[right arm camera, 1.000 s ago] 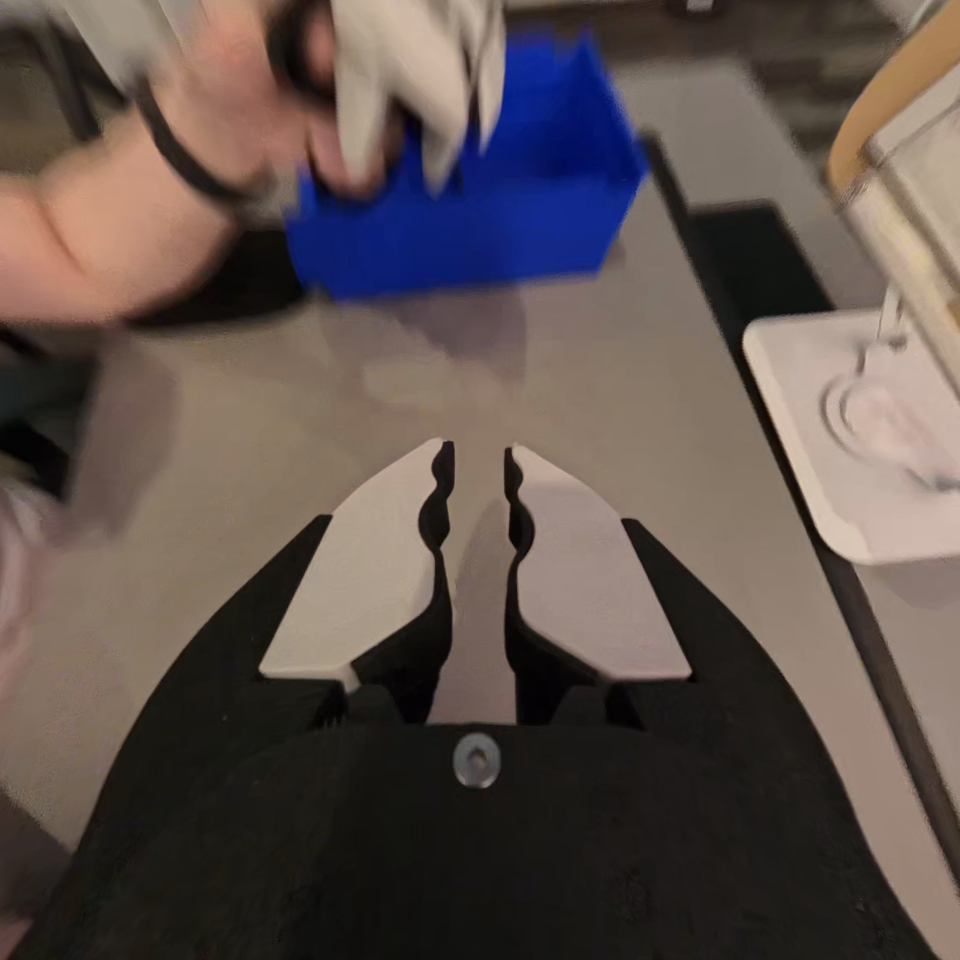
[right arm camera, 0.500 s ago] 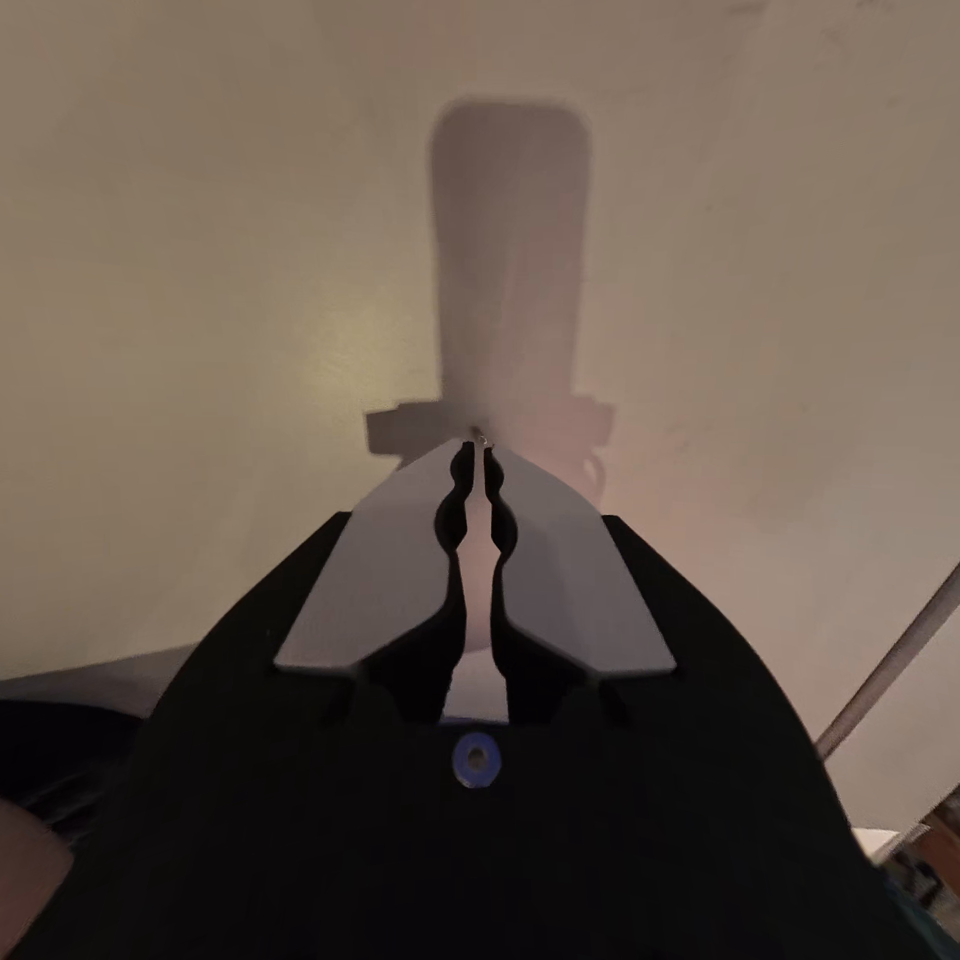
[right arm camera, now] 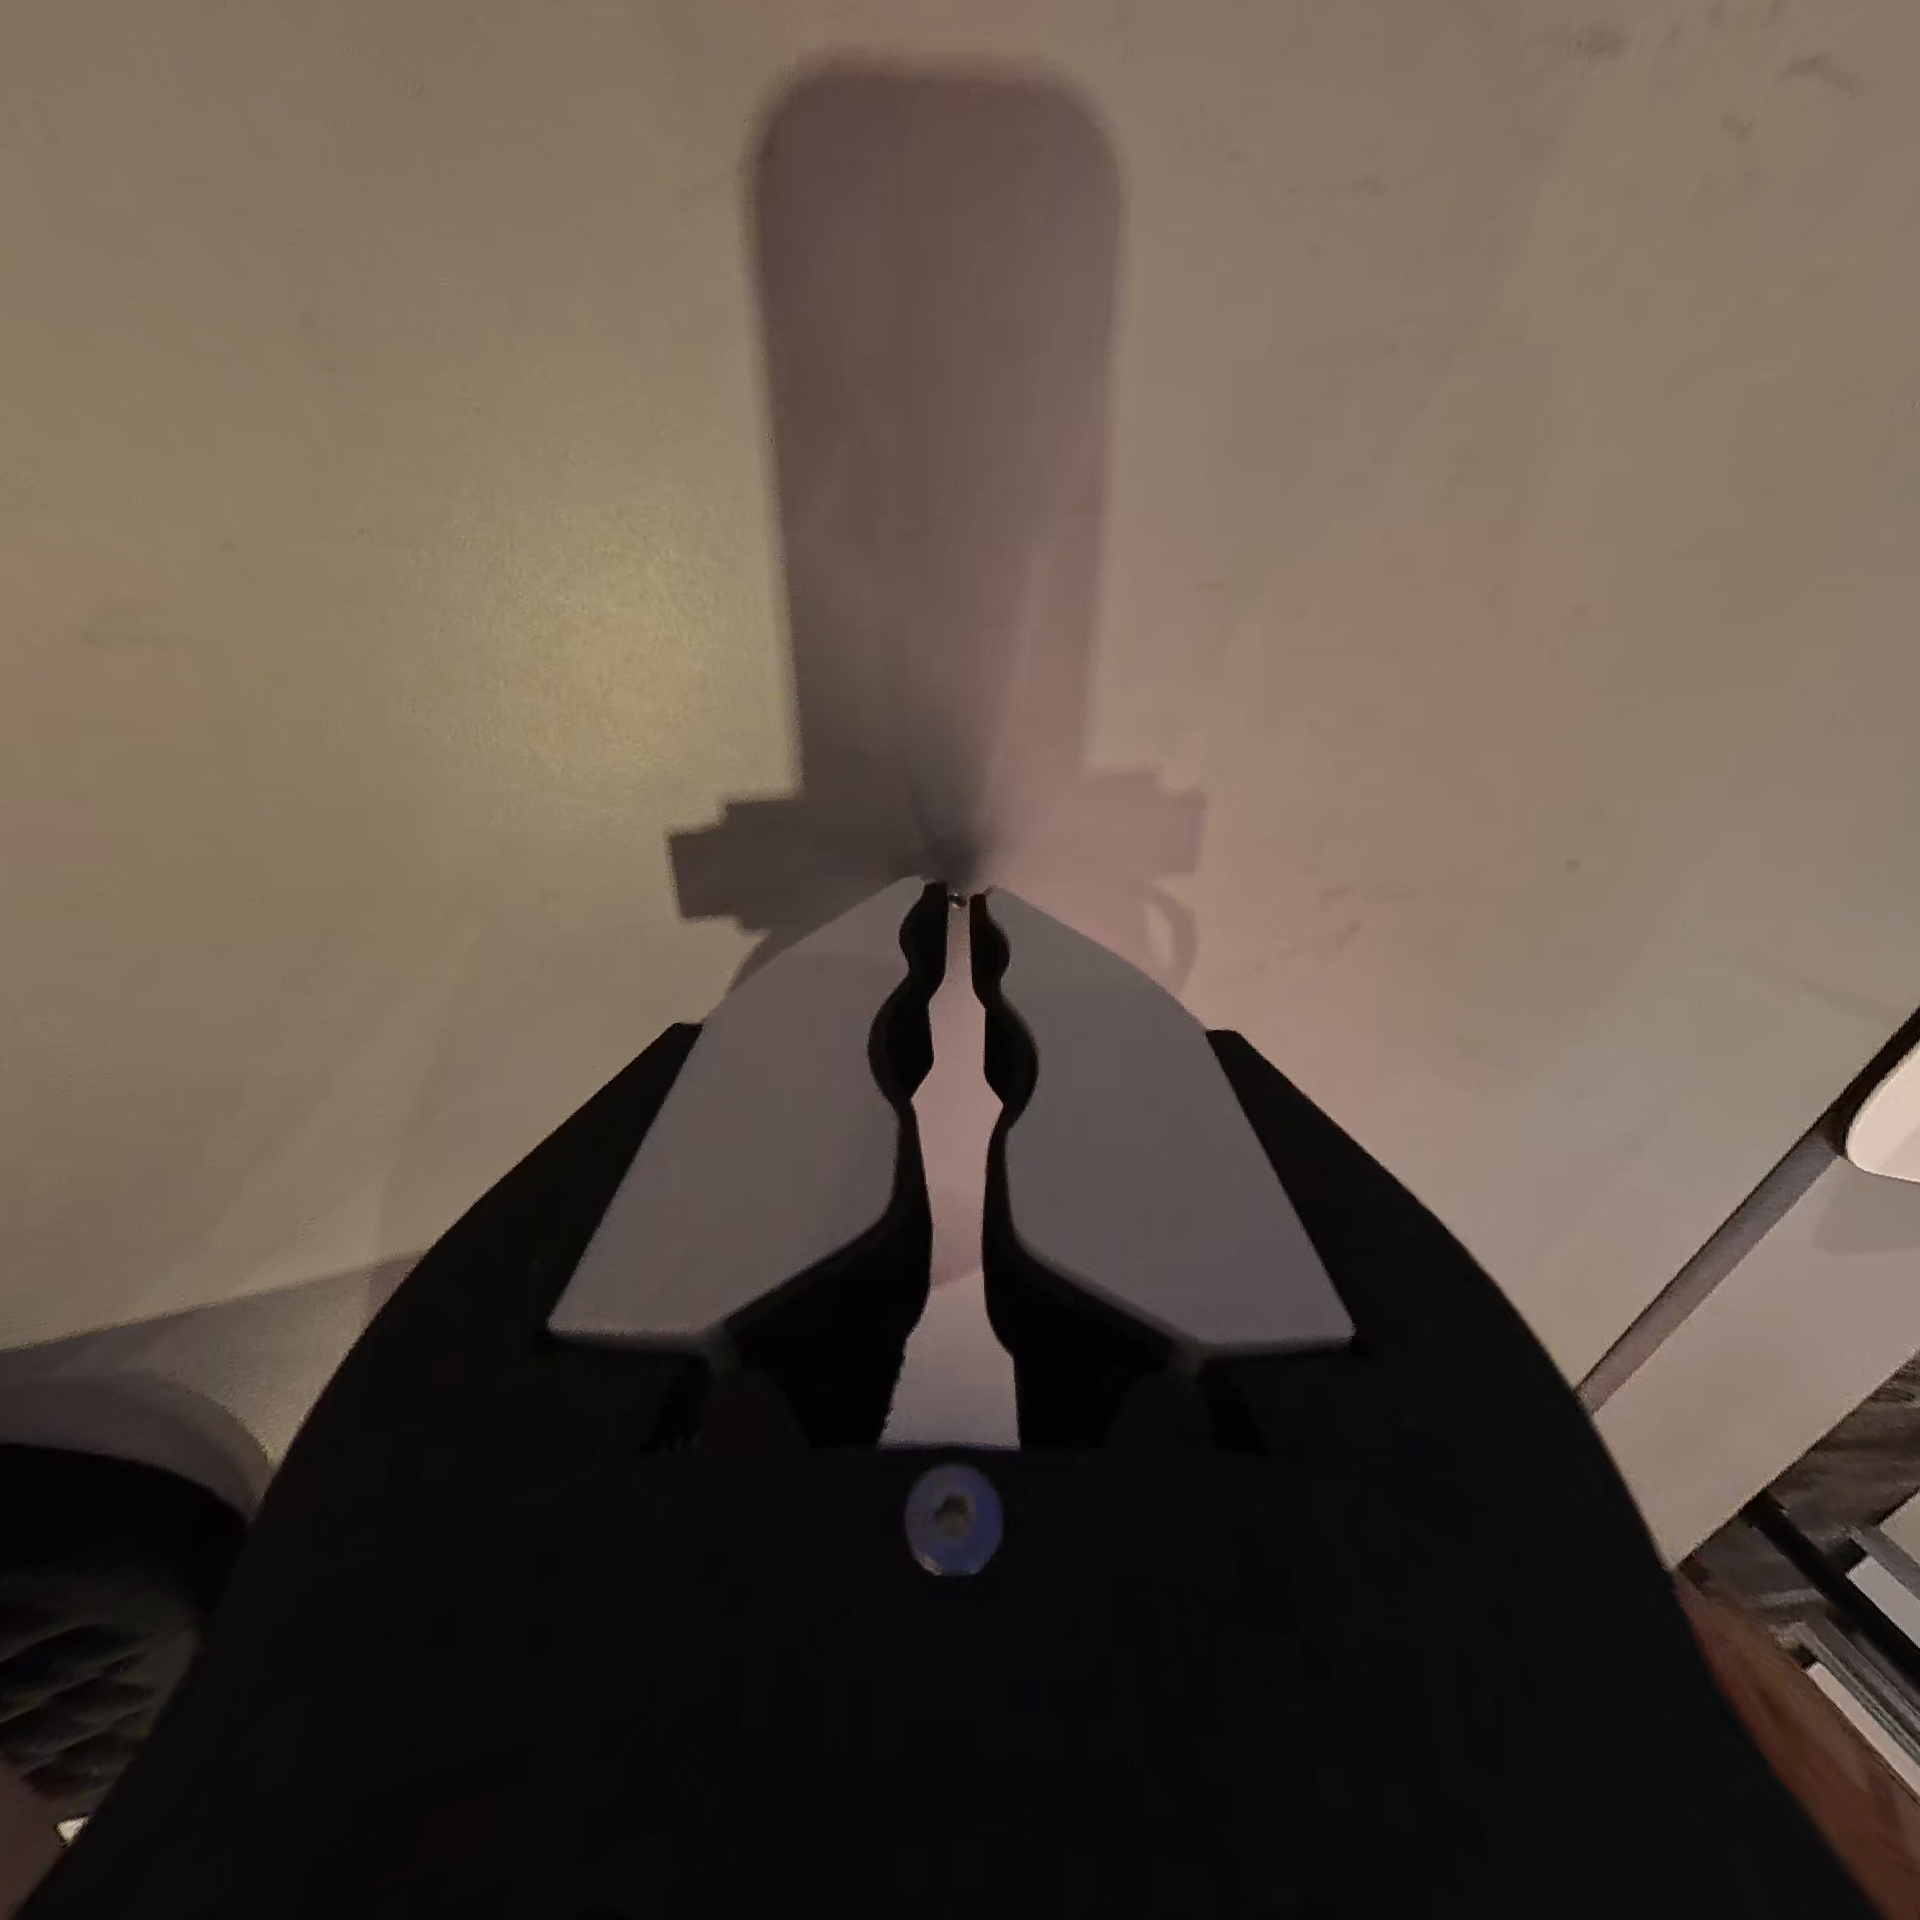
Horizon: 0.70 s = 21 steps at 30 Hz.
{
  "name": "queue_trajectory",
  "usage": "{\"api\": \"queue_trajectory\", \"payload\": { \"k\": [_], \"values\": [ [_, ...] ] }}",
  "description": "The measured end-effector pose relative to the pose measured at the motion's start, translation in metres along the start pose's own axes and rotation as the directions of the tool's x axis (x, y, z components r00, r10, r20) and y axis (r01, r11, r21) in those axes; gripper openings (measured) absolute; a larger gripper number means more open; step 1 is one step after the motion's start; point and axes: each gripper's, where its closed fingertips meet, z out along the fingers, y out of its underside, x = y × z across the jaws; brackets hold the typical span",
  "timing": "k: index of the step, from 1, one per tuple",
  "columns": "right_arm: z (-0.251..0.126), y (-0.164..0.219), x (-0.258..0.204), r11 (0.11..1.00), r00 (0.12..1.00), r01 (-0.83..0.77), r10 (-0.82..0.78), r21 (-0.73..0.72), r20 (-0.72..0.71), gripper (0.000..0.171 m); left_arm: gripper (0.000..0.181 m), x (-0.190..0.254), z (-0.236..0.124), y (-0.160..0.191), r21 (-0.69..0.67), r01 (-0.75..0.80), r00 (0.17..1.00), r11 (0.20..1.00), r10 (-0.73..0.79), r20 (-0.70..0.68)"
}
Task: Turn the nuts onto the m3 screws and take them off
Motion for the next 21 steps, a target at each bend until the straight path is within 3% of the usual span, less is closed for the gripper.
{"api": "queue_trajectory", "payload": {
  "k": [6,21],
  "values": [
    [0.003,0.006,-0.008,0.999,0.998,-0.02,0.022,-0.028,0.056,0.0,0.002,-0.002,-0.001,0.0,0.002,0.012,1.0,1.0,-0.012,0.001],
    [-0.007,-0.001,0.005,0.988,0.988,-0.15,0.15,0.042,0.023,0.004,0.002,-0.002,-0.007,-0.005,0.022,0.017,1.0,1.0,-0.018,0.003]
  ]
}}
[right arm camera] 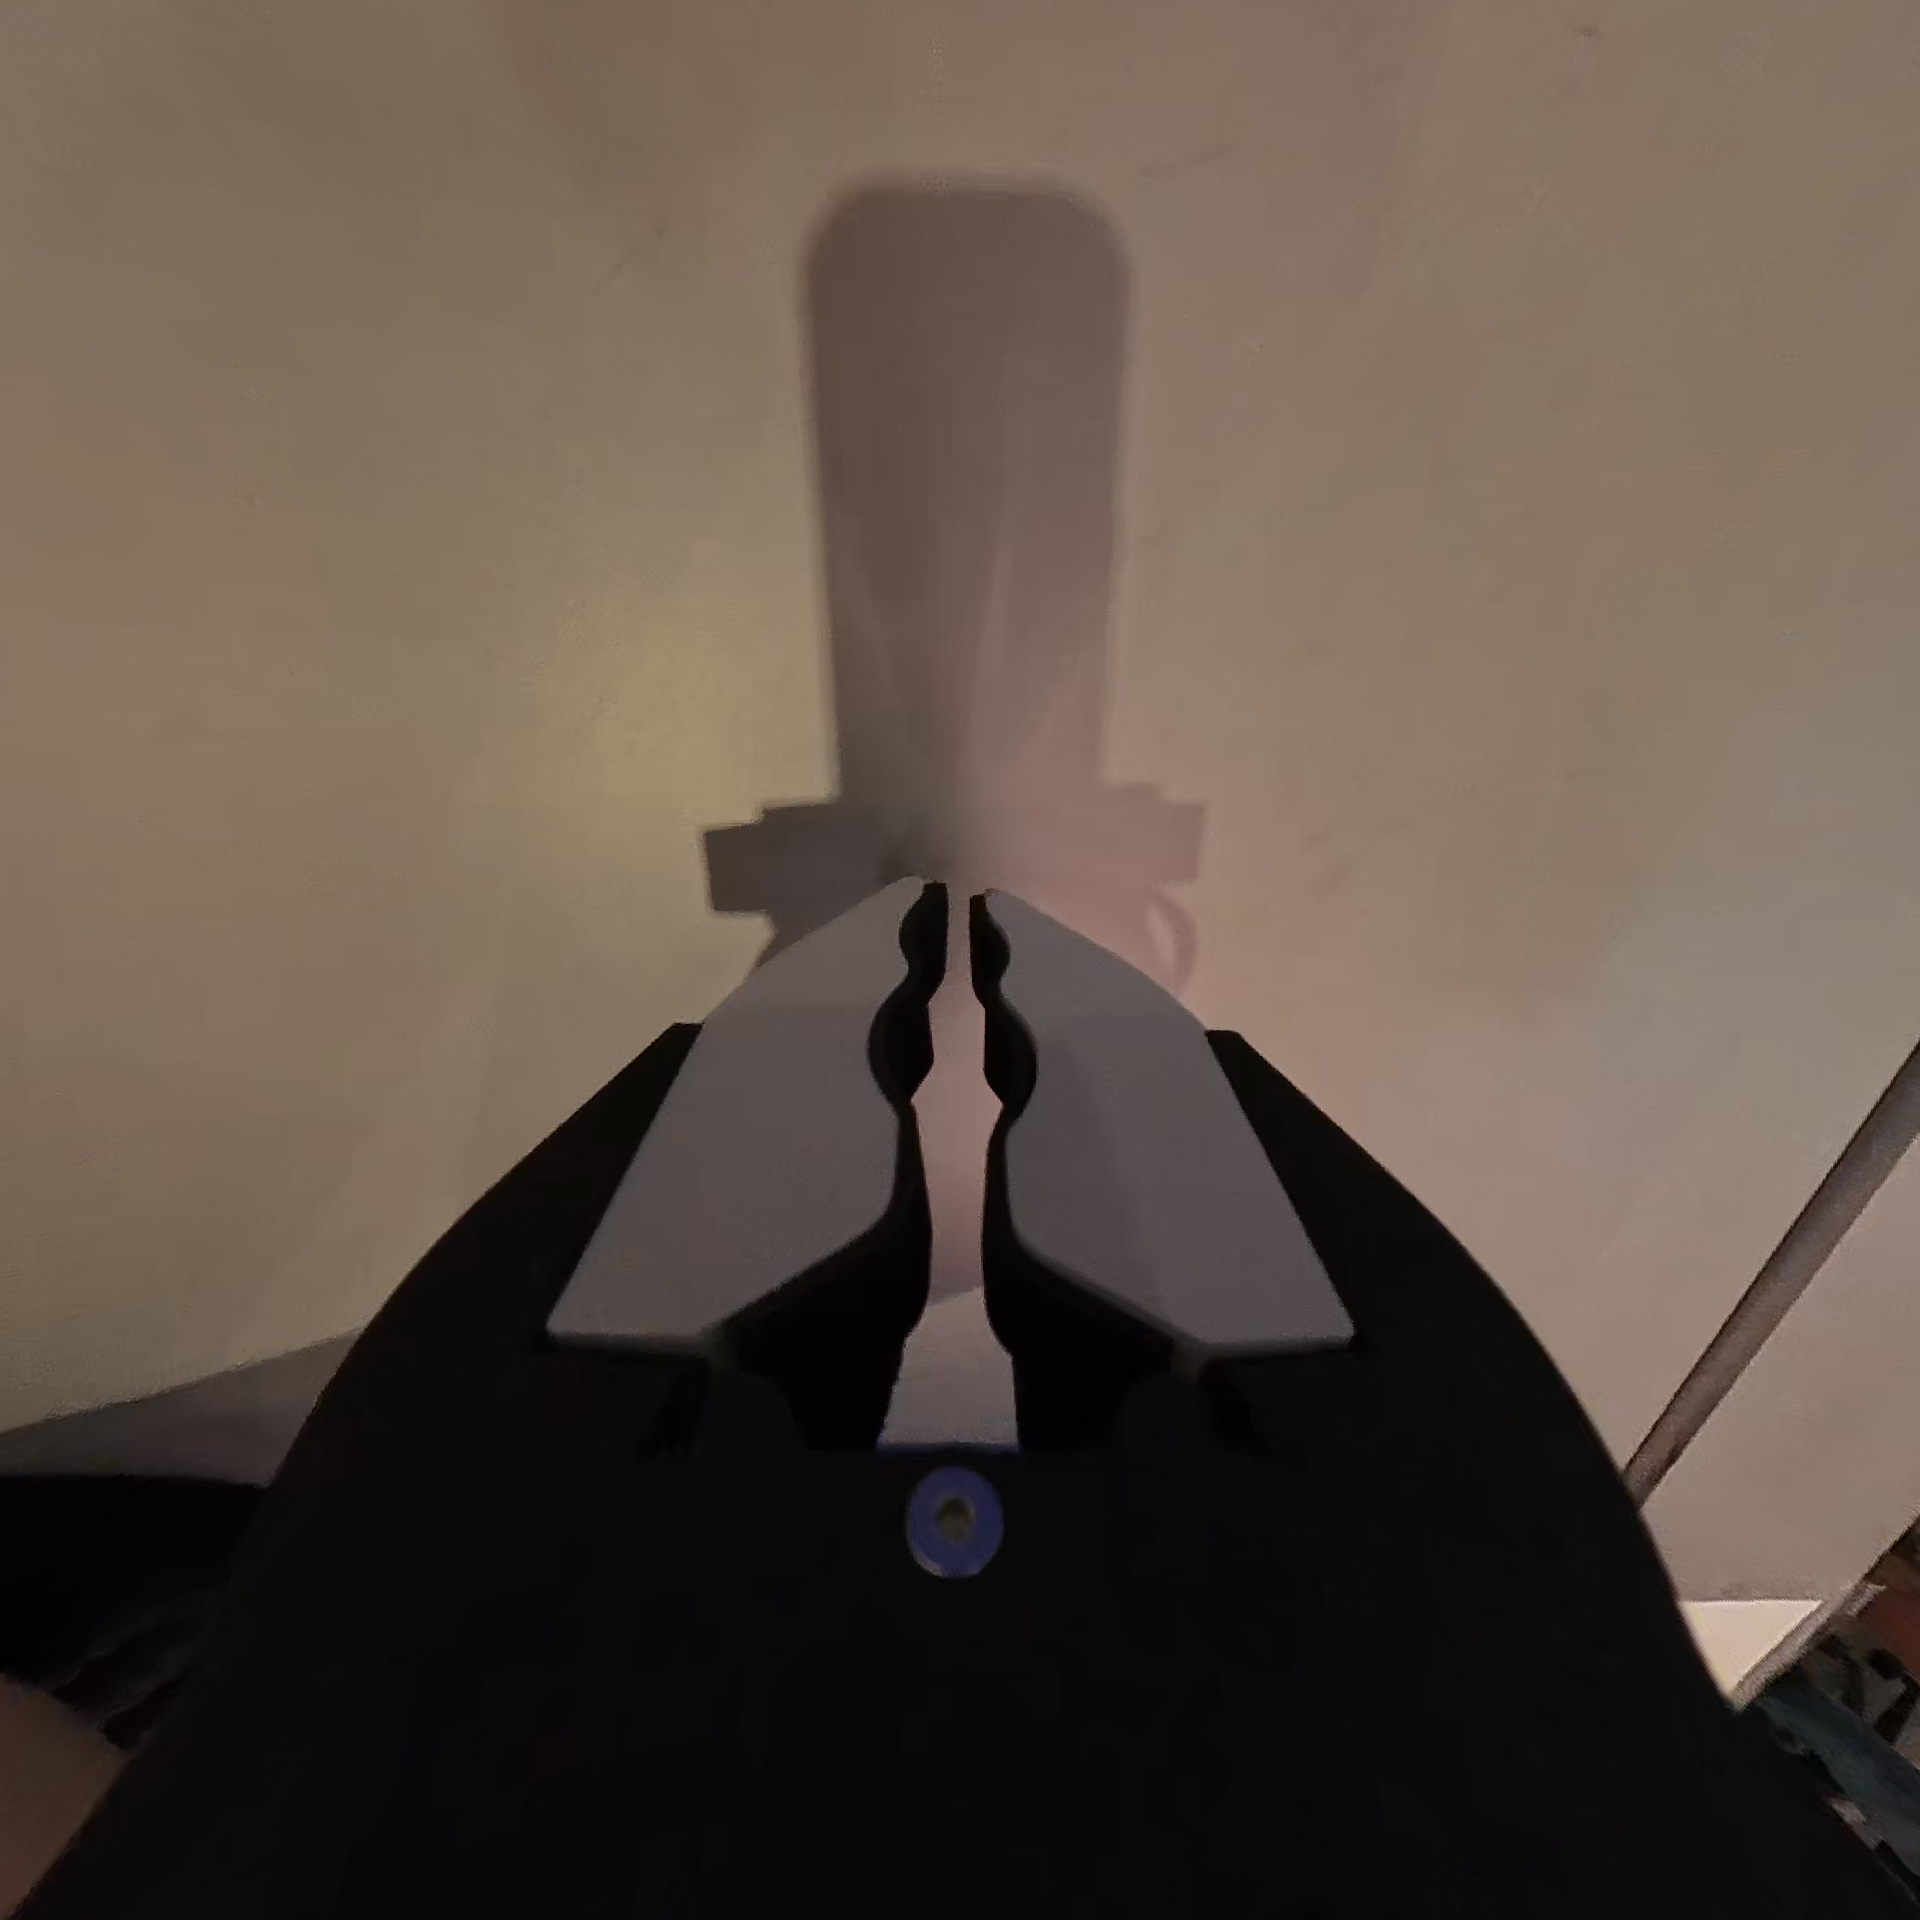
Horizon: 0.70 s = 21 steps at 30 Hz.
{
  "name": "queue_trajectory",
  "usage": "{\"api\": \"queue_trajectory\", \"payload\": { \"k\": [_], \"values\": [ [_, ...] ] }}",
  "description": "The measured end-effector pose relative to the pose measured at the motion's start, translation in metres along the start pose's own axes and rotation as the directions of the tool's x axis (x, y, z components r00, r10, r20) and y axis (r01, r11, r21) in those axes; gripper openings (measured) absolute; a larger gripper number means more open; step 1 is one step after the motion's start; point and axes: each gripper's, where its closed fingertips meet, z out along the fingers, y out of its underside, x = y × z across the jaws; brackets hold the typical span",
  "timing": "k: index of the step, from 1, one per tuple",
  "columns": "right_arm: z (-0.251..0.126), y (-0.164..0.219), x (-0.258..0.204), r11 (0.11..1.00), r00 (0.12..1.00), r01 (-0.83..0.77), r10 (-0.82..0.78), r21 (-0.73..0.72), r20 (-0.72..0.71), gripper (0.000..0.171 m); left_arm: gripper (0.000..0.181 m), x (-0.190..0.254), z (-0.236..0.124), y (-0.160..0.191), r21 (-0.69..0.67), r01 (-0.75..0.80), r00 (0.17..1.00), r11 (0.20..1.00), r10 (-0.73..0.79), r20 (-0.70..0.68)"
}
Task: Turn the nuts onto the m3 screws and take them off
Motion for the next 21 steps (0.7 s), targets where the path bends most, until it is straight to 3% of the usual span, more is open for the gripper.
{"api": "queue_trajectory", "payload": {
  "k": [9,14,21],
  "values": [
    [-0.002,-0.004,0.001,0.98,0.979,-0.197,0.196,0.015,0.053,0.009,0.002,0.0,0.005,0.005,-0.029,-0.011,1.0,1.0,0.011,0.008],
    [-0.008,-0.001,-0.005,0.907,0.903,-0.416,0.42,-0.059,0.094,0.009,0.002,-0.002,0.005,0.006,-0.031,-0.005,1.0,0.999,0.006,0.013],
    [-0.001,0.004,-0.006,0.816,0.811,-0.567,0.577,-0.112,0.094,0.022,0.002,-0.002,0.007,0.009,-0.045,-0.005,1.0,0.999,0.006,0.016]
  ]
}}
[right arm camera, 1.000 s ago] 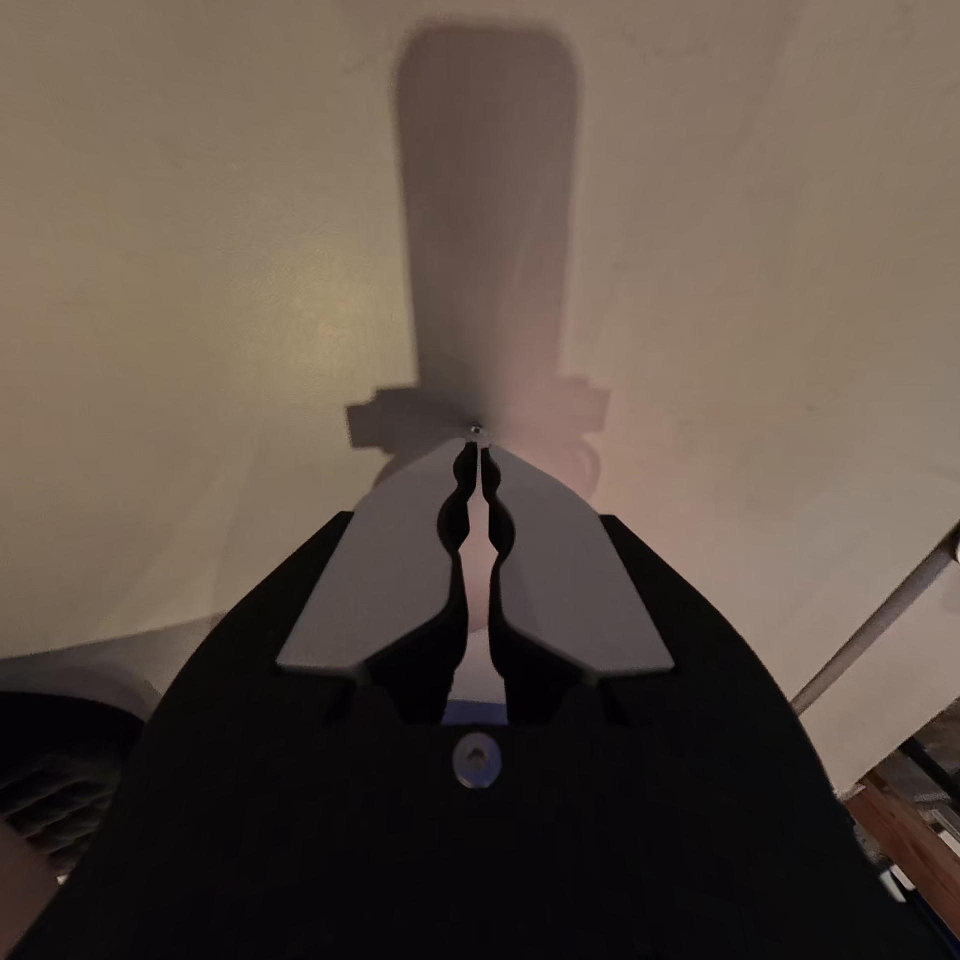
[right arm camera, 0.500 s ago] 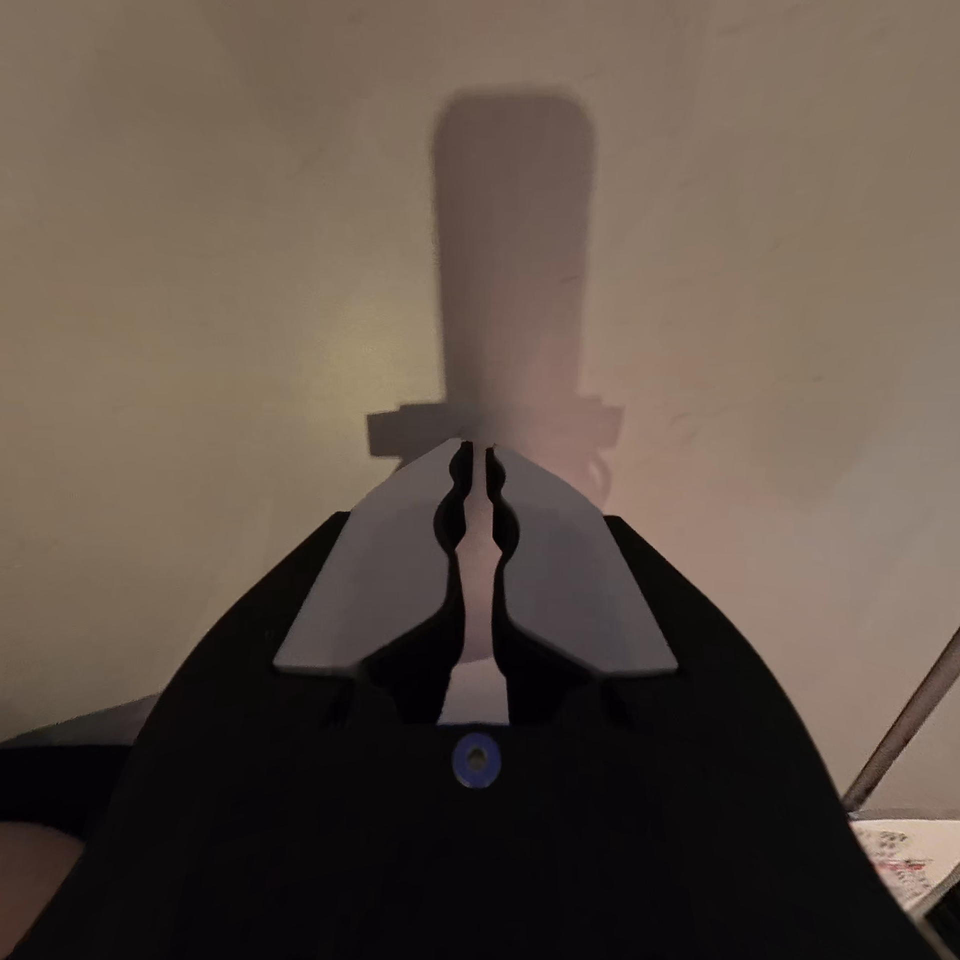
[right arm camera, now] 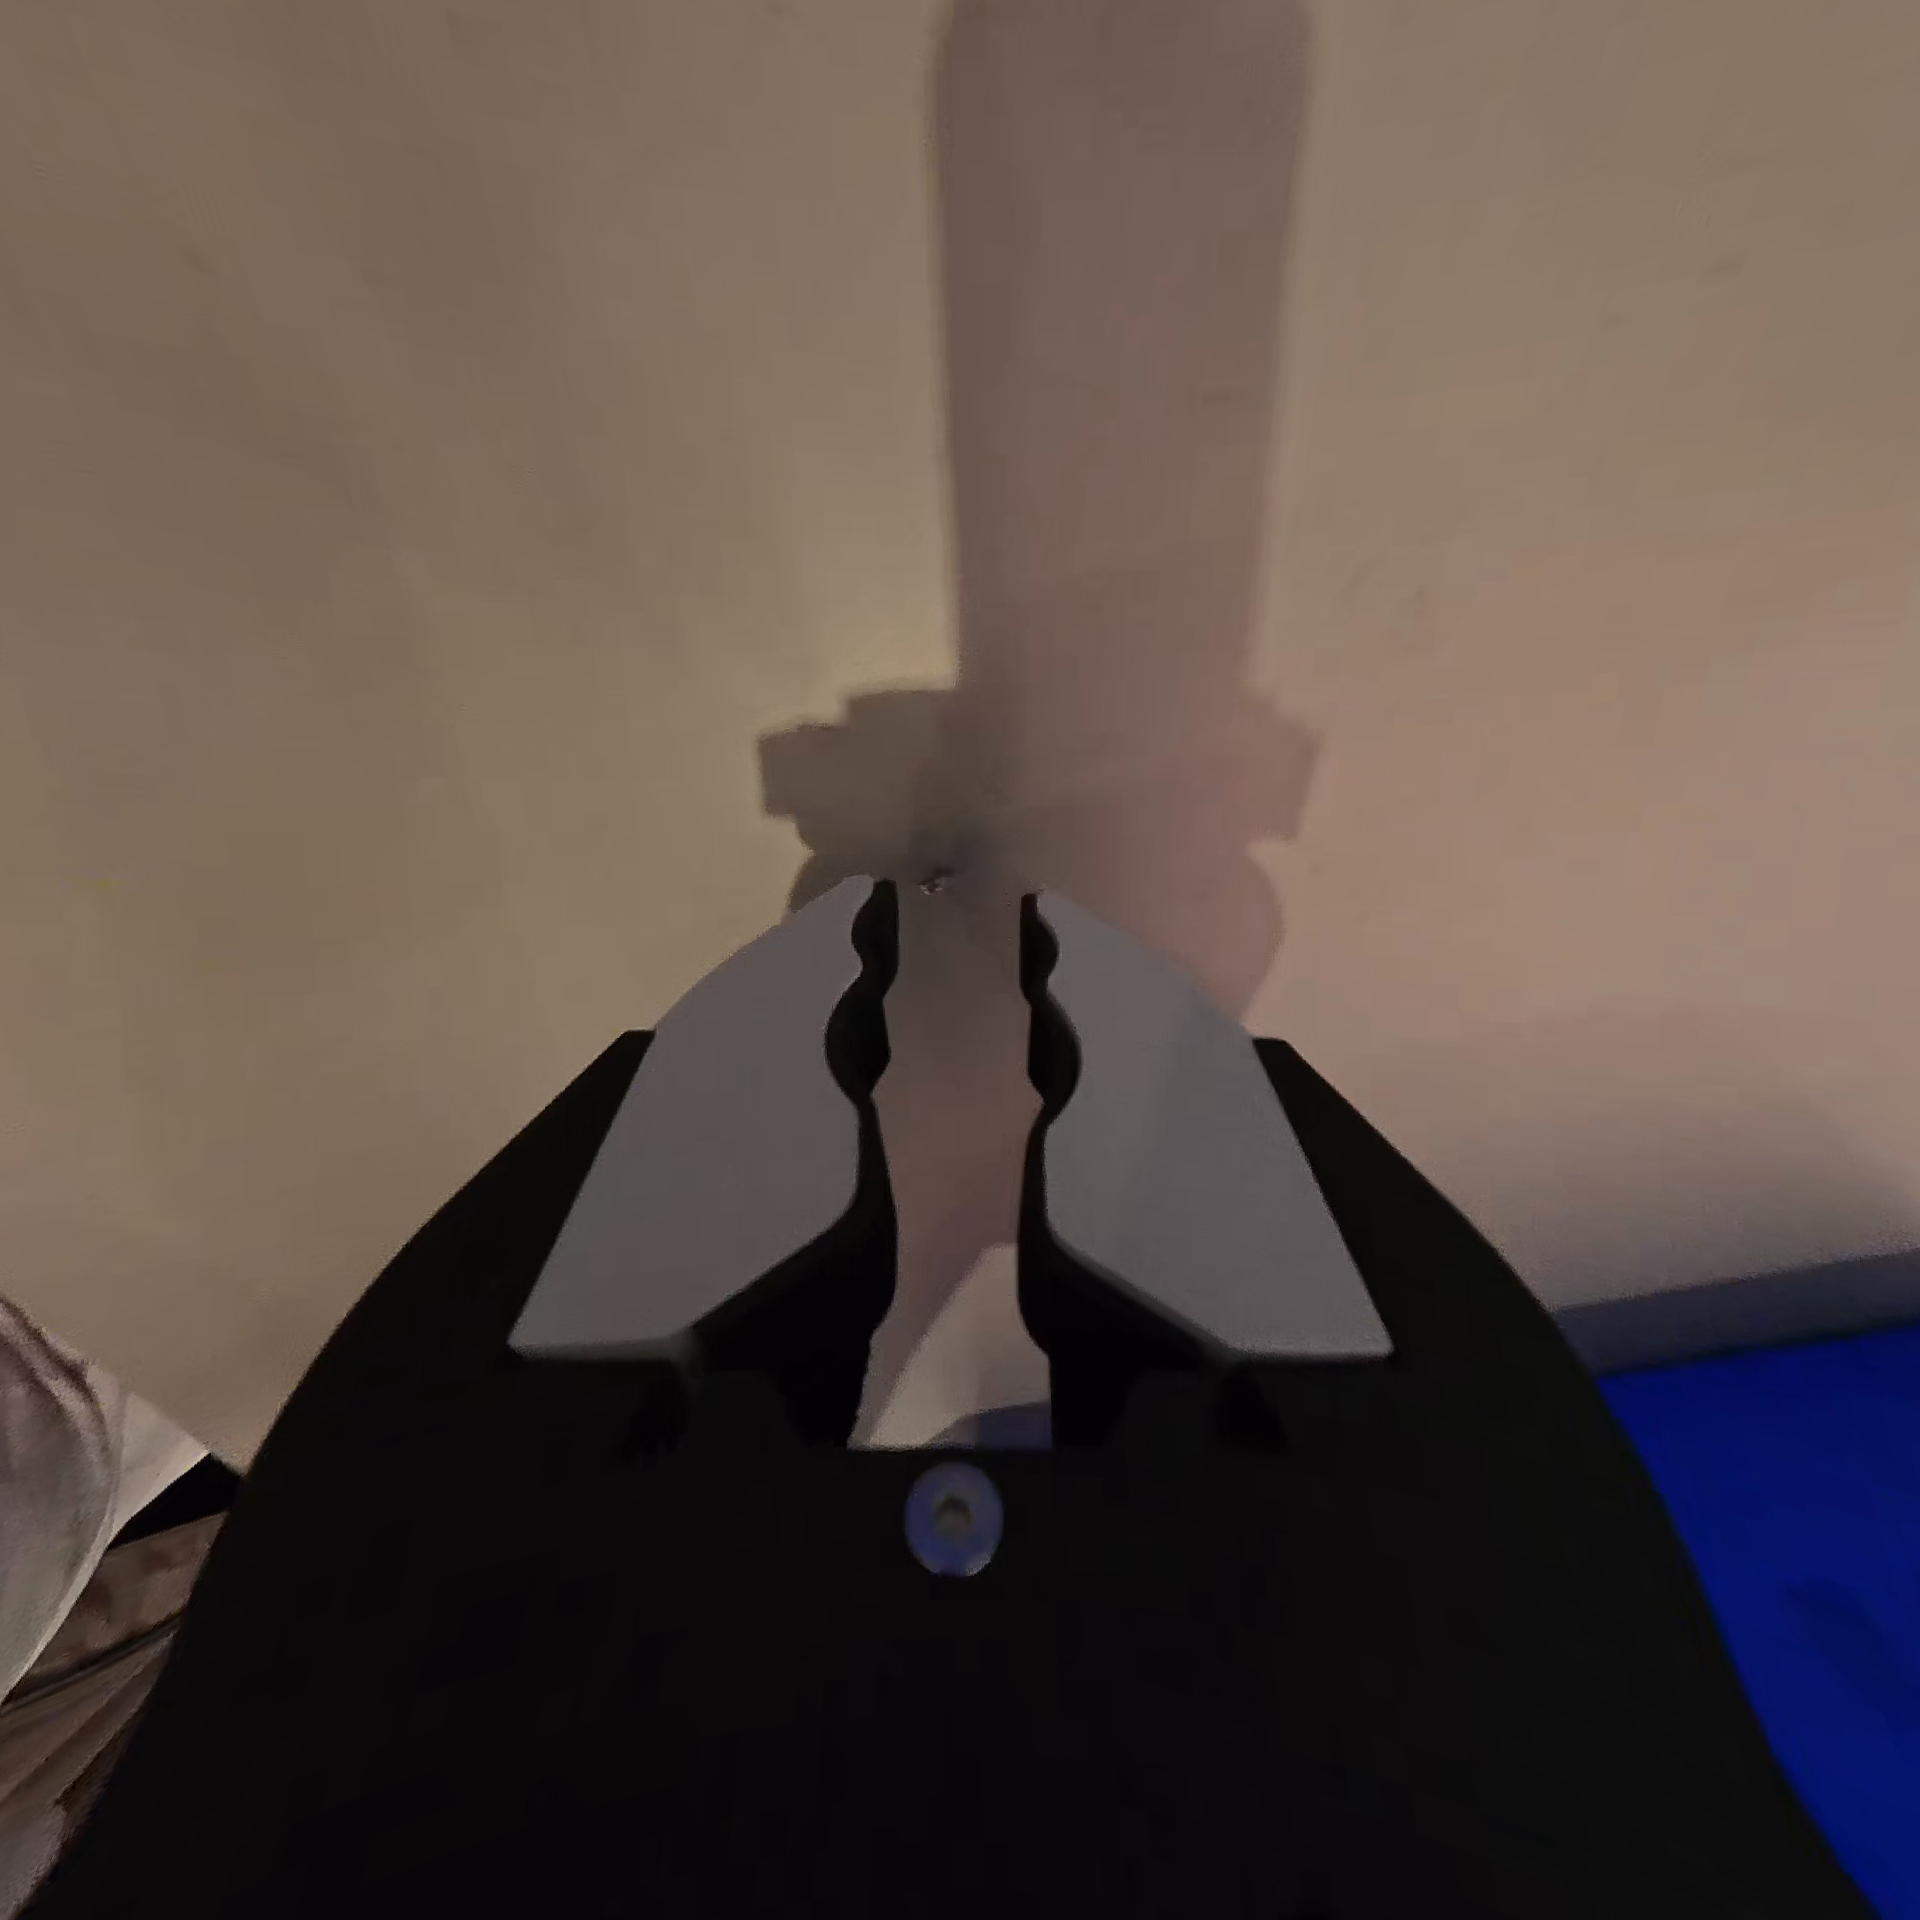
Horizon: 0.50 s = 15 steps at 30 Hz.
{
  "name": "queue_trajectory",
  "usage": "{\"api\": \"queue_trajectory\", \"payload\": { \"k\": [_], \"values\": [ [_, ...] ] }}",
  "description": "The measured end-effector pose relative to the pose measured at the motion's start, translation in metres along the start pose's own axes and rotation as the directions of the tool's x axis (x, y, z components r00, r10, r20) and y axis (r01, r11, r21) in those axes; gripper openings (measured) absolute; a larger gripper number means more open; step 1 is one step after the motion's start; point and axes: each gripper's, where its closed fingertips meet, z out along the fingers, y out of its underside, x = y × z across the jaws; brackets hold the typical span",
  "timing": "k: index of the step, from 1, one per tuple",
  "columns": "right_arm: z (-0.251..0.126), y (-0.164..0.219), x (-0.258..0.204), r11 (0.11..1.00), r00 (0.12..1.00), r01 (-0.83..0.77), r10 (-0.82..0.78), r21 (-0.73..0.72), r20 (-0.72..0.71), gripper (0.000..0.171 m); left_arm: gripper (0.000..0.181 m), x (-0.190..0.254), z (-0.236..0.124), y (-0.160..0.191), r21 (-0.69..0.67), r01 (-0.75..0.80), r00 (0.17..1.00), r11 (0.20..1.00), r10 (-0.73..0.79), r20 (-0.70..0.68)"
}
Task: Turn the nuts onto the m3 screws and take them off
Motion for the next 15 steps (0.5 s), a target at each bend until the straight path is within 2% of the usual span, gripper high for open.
{"api": "queue_trajectory", "payload": {
  "k": [6,15],
  "values": [
    [-0.0004,-0.0033,0.0015,0.995,0.995,-0.098,0.097,0.028,0.024,0.023,0.002,-0.0007,0.0014,0.0018,-0.009,0.0,1.0,1.0,0.0,0.003],
    [0.0057,0.0041,0.0023,0.993,0.993,-0.119,0.119,-0.028,0.004,0.028,0.002,-0.0005,0.0032,0.0039,-0.02,0.001,1.0,1.0,-0.001,0.001]
  ]
}}
